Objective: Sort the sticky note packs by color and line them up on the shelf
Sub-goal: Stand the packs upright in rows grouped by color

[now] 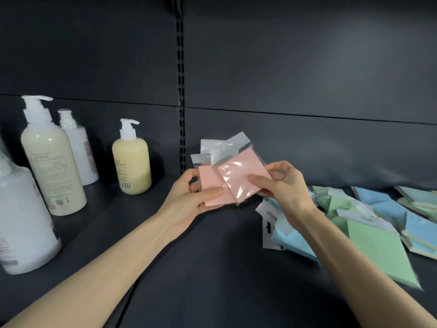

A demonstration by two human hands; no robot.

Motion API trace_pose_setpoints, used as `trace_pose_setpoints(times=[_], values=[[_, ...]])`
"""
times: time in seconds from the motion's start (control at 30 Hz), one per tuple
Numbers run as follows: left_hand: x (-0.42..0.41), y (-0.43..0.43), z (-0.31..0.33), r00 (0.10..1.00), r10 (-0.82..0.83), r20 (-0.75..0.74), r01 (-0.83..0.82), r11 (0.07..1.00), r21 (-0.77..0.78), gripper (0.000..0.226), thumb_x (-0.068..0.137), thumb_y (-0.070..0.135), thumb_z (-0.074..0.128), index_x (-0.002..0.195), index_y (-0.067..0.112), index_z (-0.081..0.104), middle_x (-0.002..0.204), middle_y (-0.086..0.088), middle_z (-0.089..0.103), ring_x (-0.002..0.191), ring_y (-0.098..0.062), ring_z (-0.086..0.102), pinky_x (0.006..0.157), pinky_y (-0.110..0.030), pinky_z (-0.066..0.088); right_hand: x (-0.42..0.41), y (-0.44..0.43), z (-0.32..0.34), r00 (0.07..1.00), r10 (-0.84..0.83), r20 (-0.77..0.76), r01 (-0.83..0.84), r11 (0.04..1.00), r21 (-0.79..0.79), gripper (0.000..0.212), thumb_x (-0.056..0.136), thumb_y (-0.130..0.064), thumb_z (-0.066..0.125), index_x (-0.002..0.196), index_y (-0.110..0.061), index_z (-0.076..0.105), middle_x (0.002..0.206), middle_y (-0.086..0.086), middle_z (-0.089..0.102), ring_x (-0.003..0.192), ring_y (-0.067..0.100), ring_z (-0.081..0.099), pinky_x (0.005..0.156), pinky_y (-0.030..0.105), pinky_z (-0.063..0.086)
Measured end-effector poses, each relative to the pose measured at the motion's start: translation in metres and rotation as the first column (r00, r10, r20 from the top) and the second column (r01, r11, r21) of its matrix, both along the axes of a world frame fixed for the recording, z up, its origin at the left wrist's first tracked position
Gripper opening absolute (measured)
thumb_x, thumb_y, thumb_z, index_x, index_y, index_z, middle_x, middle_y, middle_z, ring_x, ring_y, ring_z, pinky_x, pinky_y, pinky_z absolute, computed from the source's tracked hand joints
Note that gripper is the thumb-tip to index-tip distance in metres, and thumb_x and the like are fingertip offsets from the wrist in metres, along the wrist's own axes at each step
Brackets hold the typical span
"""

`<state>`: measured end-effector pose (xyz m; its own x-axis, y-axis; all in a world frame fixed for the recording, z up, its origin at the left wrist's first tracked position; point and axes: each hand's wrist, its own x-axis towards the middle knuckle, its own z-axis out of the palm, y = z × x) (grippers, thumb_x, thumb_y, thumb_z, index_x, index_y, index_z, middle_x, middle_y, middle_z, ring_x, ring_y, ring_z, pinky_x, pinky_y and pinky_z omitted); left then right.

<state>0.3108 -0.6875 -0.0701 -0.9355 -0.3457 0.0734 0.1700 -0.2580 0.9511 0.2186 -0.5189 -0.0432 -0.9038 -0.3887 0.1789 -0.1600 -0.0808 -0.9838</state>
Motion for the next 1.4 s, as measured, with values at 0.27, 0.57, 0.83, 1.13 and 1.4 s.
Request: trace_pose_setpoints(times=[0.27, 0.57, 0.83, 1.13, 1.4], values=[[-0.001, 0.004, -0.003, 0.999, 0.031, 0.004, -0.031, 0.998, -0.047, 0.043, 0.079, -0.004, 0.068, 0.118, 0.012, 0.055, 0.104, -0.006, 0.072, 0.096, -0.023, 0.069, 0.080, -0.038, 0.056, 0.001, -0.008, -0.007, 0.982, -0.032, -0.185, 0.092, 0.939, 0.331, 0.035, 0.068, -0.028, 0.083, 0.080, -0.015, 0.053, 0.070, -0.002, 0.063, 0.067, 0.014, 0.061, 0.067, 0.025, 0.050], [-0.004, -0.001, -0.005, 1.000, -0.013, 0.008, 0.014, 0.998, -0.068, 0.036, 0.088, -0.005, 0.056, 0.120, 0.012, 0.052, 0.109, -0.006, 0.071, 0.101, -0.021, 0.067, 0.089, -0.038, 0.053, -0.002, -0.002, -0.001, 0.978, 0.047, -0.204, 0.018, 0.953, 0.304, 0.013, 0.080, -0.008, 0.071, 0.080, -0.013, 0.059, 0.075, 0.003, 0.066, 0.064, 0.016, 0.062, 0.071, 0.028, 0.053], [-0.016, -0.009, -0.007, 0.987, 0.163, -0.003, -0.151, 0.905, -0.398, 0.029, 0.088, 0.003, 0.060, 0.114, 0.015, 0.055, 0.106, -0.006, 0.063, 0.094, -0.015, 0.061, 0.080, -0.027, 0.052, -0.014, -0.016, 0.002, 0.927, 0.132, -0.352, 0.051, 0.884, 0.465, 0.051, 0.077, -0.007, 0.072, 0.119, -0.024, 0.047, 0.077, 0.003, 0.069, 0.072, 0.019, 0.065, 0.077, 0.031, 0.054], [-0.042, -0.028, -0.016, 0.917, 0.387, -0.097, -0.308, 0.531, -0.789, 0.030, 0.085, 0.009, 0.066, 0.113, 0.013, 0.057, 0.098, 0.003, 0.061, 0.095, -0.013, 0.058, 0.082, -0.021, 0.045, -0.036, -0.051, -0.006, 0.900, 0.139, -0.414, 0.204, 0.703, 0.681, 0.042, 0.077, -0.016, 0.069, 0.108, -0.010, 0.040, 0.090, 0.010, 0.065, 0.087, 0.029, 0.060, 0.079, 0.041, 0.052], [-0.049, -0.035, -0.022, 0.945, 0.305, 0.114, -0.052, 0.486, -0.873, 0.085, 0.077, 0.025, 0.075, 0.145, 0.013, 0.025, 0.145, -0.005, 0.039, 0.131, -0.021, 0.039, 0.096, -0.024, 0.032, -0.038, -0.052, -0.006, 0.860, 0.236, -0.453, 0.224, 0.623, 0.749, 0.105, 0.075, -0.015, 0.075, 0.148, -0.026, 0.000, 0.139, 0.009, 0.040, 0.107, 0.034, 0.055, 0.092, 0.044, 0.047]])
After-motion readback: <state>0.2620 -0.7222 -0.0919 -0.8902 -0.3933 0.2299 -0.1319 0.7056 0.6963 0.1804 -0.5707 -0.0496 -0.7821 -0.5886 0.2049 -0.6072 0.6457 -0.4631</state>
